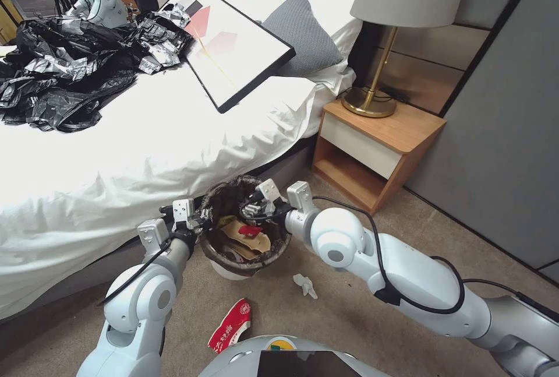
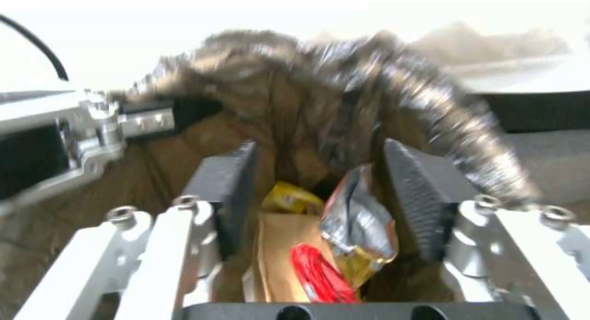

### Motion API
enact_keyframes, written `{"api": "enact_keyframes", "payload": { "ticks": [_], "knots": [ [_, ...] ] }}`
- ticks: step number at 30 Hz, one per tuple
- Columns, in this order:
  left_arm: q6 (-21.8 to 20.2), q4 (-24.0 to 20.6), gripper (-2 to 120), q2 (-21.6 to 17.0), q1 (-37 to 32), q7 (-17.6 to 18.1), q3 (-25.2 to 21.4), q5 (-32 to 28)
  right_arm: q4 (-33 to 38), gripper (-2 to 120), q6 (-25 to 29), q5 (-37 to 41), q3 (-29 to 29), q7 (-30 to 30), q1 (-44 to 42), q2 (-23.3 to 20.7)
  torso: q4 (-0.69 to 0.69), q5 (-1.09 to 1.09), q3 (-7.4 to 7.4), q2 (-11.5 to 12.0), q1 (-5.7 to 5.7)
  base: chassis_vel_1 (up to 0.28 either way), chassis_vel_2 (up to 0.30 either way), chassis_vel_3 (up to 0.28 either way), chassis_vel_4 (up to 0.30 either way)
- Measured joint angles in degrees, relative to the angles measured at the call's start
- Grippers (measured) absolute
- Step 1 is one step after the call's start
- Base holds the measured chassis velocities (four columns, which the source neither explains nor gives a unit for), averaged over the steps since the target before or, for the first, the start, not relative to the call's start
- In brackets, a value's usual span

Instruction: Pick up the trash bin, then pick up the garbage from the floor and place it into the trash bin.

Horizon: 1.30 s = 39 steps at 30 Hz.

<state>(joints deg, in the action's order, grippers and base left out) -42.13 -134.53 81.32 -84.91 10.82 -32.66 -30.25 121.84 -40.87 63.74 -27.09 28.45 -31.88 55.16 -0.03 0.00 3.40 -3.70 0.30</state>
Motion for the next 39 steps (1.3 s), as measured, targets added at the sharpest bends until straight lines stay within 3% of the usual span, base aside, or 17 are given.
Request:
{"api": "enact_keyframes", "payload": {
  "ticks": [11, 21, 25, 26, 28, 29, 30, 32, 34, 39],
  "knots": [
    [0.0, 0.05, 5, -0.08, 0.05, 0.08, -0.03, 0.14, 1.15, 96, 2.93, -0.63, 5.43, -0.62, -2.22, 0.07, 0.0, 0.0, 0.0, 0.0, 0.0, 0.0, 0.0, 0.0, 0.0],
    [0.0, 0.09, 5, -0.1, 0.06, 0.07, 0.03, 0.24, 2.24, 100, 5.14, -0.43, 9.14, -1.28, -3.0, -0.47, 0.0, 0.01, 0.0, 0.0, 0.0, 0.0, 0.0, 0.0, 0.0],
    [0.0, -0.24, 5, -0.09, -0.07, 0.45, -0.04, 0.14, 4.75, 100, 6.92, -5.44, 24.68, -1.37, -7.45, -2.98, 0.0, 0.01, 0.0, 0.0, 0.0, 0.0, 0.0, 0.0, 0.0],
    [0.0, -0.24, 5, -0.09, -0.07, 0.45, -0.04, 0.14, 4.75, 100, 6.92, -5.44, 24.68, -1.37, -7.45, -2.98, 0.0, 0.01, 0.0, 0.0, 0.0, 0.0, 0.0, 0.0, 0.0],
    [0.0, -0.24, 5, -0.28, 0.07, 0.6, -0.1, 0.04, 3.54, 100, 8.82, -10.88, 32.25, -1.5, -11.92, -3.37, 0.0, 0.01, 0.0, 0.0, 0.0, 0.0, 0.0, 0.0, 0.0],
    [0.0, -0.24, 5, -0.28, 0.07, 0.6, -0.1, 0.04, 3.54, 100, 8.82, -10.88, 32.25, -1.5, -11.92, -3.37, 0.0, 0.01, 0.0, 0.0, 0.0, 0.0, 0.0, 0.0, 0.0],
    [0.0, -0.15, 5, -0.19, 0.3, 0.96, 0.06, -0.13, 1.31, 100, 11.09, -19.31, 39.88, -1.89, -17.67, -1.77, 0.0, 0.02, 0.0, 0.0, 0.0, 0.0, 0.0, 0.0, 0.0],
    [0.0, -0.11, 5, 0.07, 0.3, 1.27, 0.45, -0.22, -1.11, 100, 13.47, -27.91, 47.7, -3.15, -23.6, 1.46, -0.02, 0.02, 0.0, 0.0, 0.0, 0.0, 0.0, 0.0, 0.0],
    [0.0, -0.12, 5, 0.12, 0.26, 1.3, 0.59, -0.24, -1.69, 100, 14.3, -29.99, 49.49, -3.61, -25.3, 2.61, -0.02, 0.02, 0.0, 0.0, 0.0, 0.0, 0.0, 0.0, 0.0],
    [0.0, -0.88, 5, -0.2, -0.32, 2.06, 0.51, -1.04, -5.91, 100, 22.24, -44.04, 58.02, -7.7, -38.94, 13.38, 0.01, 0.03, -0.01, 0.0, 0.0, 0.0, 0.0, 0.0, 0.0]
  ]
}}
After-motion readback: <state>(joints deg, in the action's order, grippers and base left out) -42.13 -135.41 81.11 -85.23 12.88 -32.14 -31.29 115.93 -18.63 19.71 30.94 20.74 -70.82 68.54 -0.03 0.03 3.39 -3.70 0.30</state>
